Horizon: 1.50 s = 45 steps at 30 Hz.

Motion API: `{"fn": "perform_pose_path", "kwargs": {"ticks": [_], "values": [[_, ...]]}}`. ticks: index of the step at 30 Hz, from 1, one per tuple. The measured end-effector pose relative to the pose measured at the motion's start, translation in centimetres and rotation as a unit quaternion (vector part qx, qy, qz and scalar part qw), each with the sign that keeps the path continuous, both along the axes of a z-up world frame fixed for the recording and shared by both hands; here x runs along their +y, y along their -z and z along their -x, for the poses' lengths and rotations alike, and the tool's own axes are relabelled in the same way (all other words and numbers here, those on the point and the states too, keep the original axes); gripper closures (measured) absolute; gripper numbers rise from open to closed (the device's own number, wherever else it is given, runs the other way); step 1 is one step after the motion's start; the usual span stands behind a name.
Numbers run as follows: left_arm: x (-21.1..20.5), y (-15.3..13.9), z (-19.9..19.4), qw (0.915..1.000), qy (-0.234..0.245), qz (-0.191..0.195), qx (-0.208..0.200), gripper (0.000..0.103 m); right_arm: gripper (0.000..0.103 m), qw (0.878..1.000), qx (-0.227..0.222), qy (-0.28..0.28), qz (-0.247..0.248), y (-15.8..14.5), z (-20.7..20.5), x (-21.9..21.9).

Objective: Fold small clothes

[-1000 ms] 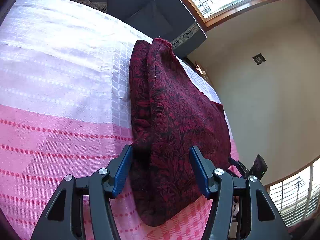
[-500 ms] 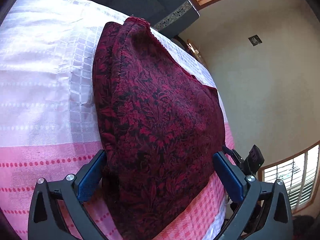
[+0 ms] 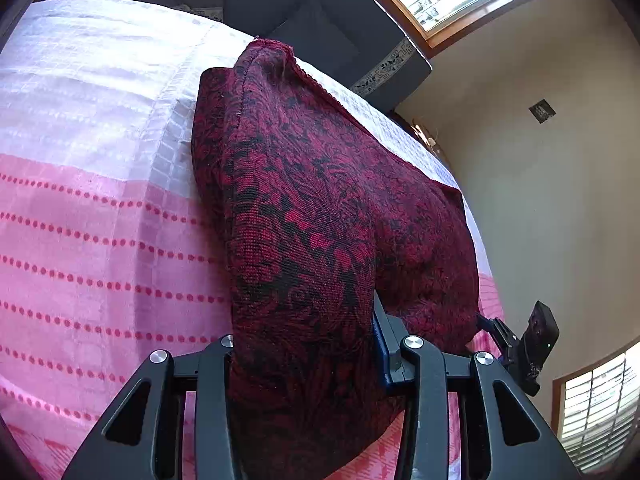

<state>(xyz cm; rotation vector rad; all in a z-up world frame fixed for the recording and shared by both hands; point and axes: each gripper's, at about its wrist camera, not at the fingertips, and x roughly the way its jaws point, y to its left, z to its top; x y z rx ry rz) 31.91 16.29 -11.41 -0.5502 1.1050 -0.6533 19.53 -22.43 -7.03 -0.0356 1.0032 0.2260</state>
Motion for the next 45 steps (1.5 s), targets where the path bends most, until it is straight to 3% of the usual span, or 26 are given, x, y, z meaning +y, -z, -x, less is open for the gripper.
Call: {"fn": "perform_pose_path", "kwargs": {"ticks": [2,7,10,13,16,17,19,20,21,23,29,32,35,36,38,41,45], "values": [[1.0,0.4,1.4,0.9995,-0.017,0.018,0.018,0.064,0.0,1.0,0.012,-0.015,0.0,0.0,0.1,0.3],[3.9,1.1,6.1,0.997,-0.037,0.045,0.051,0.064,0.0,0.997,0.037,-0.045,-0.059,-0.7,2.3,0.5],[4.8,1.0,7.7,0.9971,-0.041,0.041,0.05,0.064,0.002,0.994,0.044,-0.057,-0.084,-1.4,3.7,0.5],[4.2,0.5,8.2,0.9975,-0.041,0.035,0.046,0.064,0.008,0.984,0.019,-0.033,-0.176,-3.4,4.1,-1.1],[4.0,0.3,8.1,0.9975,-0.046,0.028,0.046,0.064,0.009,0.956,-0.021,-0.029,-0.292,-5.5,3.6,-1.6],[3.7,0.1,8.1,0.9976,-0.047,0.025,0.045,0.064,0.015,0.951,-0.028,-0.035,-0.307,-5.9,3.0,-1.0],[3.2,-0.3,8.2,0.9977,-0.053,0.016,0.038,0.064,0.05,0.956,-0.036,-0.052,-0.287,-6.5,1.4,1.2],[2.8,-0.6,8.3,0.9978,-0.056,0.01,0.035,0.064,0.077,0.961,-0.037,-0.062,-0.268,-6.7,0.3,2.7],[2.7,-0.9,8.7,0.9977,-0.059,0.005,0.032,0.064,0.089,0.967,-0.031,-0.062,-0.247,-6.3,-0.9,3.9],[1.4,-2.2,9.0,0.9976,-0.064,-0.001,0.026,0.064,0.089,0.973,-0.01,-0.057,-0.222,-5.3,-3.4,5.8],[-2.2,-7.0,9.1,0.9984,-0.053,-0.017,0.004,0.066,0.095,0.967,0.102,-0.065,-0.224,1.0,-8.2,9.1],[-5.6,-10.2,8.8,0.9992,-0.039,-0.002,-0.013,0.066,0.103,0.949,0.121,-0.033,-0.288,2.4,-8.7,7.8],[-10.1,-12.9,7.9,0.9993,-0.022,0.009,-0.028,0.066,0.103,0.926,0.142,-0.02,-0.349,3.3,-9.1,6.1],[-11.7,-13.5,7.4,0.9993,-0.016,0.018,-0.029,0.066,0.092,0.921,0.134,-0.017,-0.366,3.0,-8.8,5.4],[-15.3,-14.3,6.6,0.9992,-0.002,0.024,-0.033,0.066,0.092,0.91,0.1,-0.015,-0.401,1.8,-7.8,3.6],[-20.7,-14.5,5.5,0.9983,0.025,0.033,-0.041,0.066,0.09,0.905,0.071,-0.003,-0.419,0.6,-6.0,0.3],[-26.6,-13.1,4.9,0.9968,0.053,0.043,-0.04,0.066,0.087,0.909,0.057,0.004,-0.413,0.3,-4.0,-3.7]]}}
